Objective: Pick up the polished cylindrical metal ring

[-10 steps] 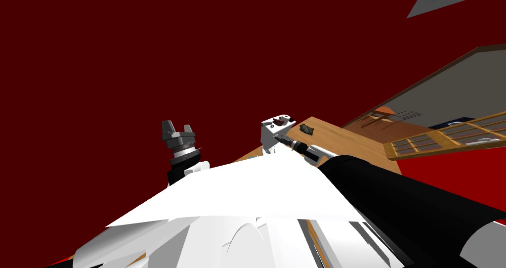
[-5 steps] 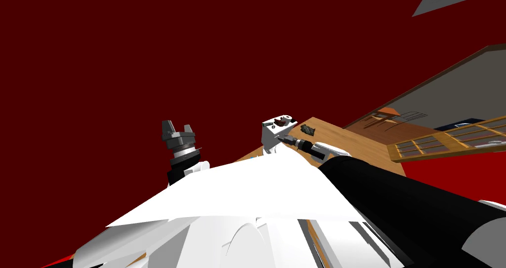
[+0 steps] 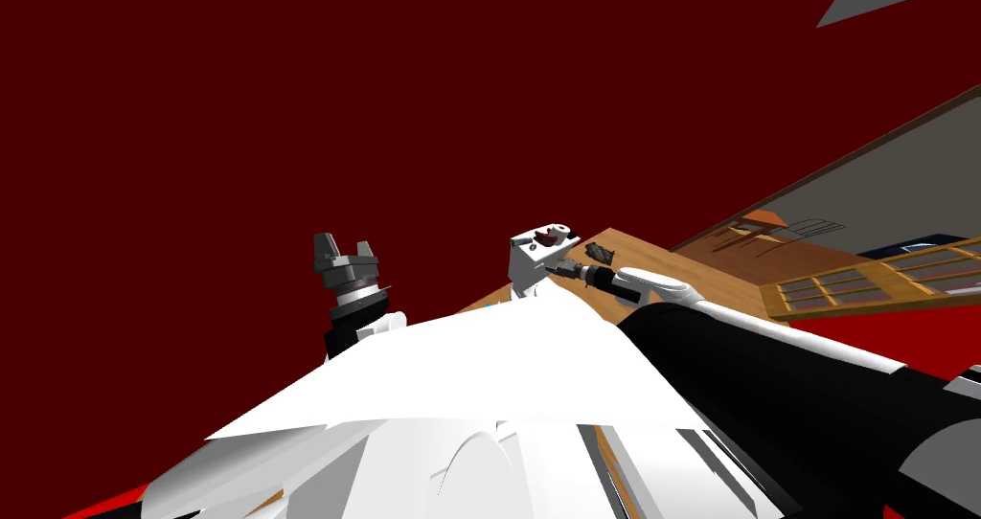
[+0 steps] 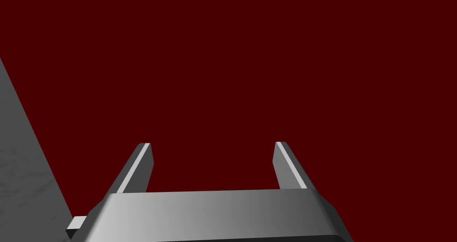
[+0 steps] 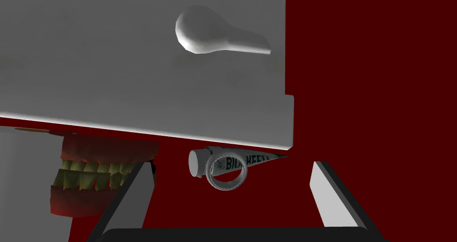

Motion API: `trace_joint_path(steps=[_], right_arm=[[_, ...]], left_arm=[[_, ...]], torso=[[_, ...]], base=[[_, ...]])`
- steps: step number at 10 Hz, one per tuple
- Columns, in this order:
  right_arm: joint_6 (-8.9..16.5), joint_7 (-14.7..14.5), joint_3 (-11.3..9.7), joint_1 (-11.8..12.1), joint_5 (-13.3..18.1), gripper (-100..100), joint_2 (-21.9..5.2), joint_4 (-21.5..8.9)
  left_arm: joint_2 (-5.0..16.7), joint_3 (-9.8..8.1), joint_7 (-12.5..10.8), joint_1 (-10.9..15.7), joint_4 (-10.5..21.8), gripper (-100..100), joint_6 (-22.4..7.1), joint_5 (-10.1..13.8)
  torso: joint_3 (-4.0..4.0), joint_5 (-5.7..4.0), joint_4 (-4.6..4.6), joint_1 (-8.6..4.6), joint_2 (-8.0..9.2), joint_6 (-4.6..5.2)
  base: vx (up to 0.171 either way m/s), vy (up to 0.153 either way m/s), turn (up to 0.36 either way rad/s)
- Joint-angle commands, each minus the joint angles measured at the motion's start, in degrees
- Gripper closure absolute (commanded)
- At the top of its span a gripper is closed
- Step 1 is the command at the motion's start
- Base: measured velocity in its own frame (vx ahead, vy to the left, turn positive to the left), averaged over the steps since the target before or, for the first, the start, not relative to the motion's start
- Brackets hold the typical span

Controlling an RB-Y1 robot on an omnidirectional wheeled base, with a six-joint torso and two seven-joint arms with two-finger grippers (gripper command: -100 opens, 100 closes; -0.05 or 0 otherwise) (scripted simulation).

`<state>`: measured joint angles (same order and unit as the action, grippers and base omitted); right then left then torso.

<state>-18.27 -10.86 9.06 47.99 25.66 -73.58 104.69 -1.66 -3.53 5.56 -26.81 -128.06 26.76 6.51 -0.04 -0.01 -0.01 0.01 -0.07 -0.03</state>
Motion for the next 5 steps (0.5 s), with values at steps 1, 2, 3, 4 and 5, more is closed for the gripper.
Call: trace_joint_path(steps=[1, 2, 3, 4, 5], right_arm=[[0.1, 0.0, 0.9, 0.7, 0.5, -100, -1.6, -0.2], [-0.1, -0.4, 2.1, 1.6, 1.7, -100, -3.9, -1.0], [-0.3, -0.7, 3.3, 2.5, 2.9, -100, -5.7, -1.8], [-0.3, -0.7, 3.3, 2.5, 2.9, -100, -6.1, -1.8], [-0.3, -0.7, 3.3, 2.5, 2.9, -100, -6.1, -1.8]], left_arm=[[0.0, 0.00, 0.0, 0.0, 0.0, 0, 0.0, 0.0], [0.0, 0.00, 0.0, 0.0, 0.0, 0, 0.0, 0.0], [0.0, 0.00, 0.0, 0.0, 0.0, 0, 0.0, 0.0], [0.0, 0.00, 0.0, 0.0, 0.0, 0, 0.0, 0.0], [0.0, 0.00, 0.0, 0.0, 0.0, 0, 0.0, 0.0]], torso=[[0.00, 0.00, 0.00, 0.00, 0.00, 0.00], [0.00, 0.00, 0.00, 0.04, -0.01, 0.02], [-0.02, 0.02, -0.01, 0.08, -0.04, 0.01], [-0.02, 0.02, -0.01, 0.09, -0.04, 0.01], [-0.01, 0.00, -0.01, 0.03, -0.02, 0.00]], base=[[0.019, 0.013, 0.013], [0.029, 0.023, 0.005], [0.023, 0.021, -0.004], [0.016, 0.003, 0.063], [0.008, 0.000, 0.054]])
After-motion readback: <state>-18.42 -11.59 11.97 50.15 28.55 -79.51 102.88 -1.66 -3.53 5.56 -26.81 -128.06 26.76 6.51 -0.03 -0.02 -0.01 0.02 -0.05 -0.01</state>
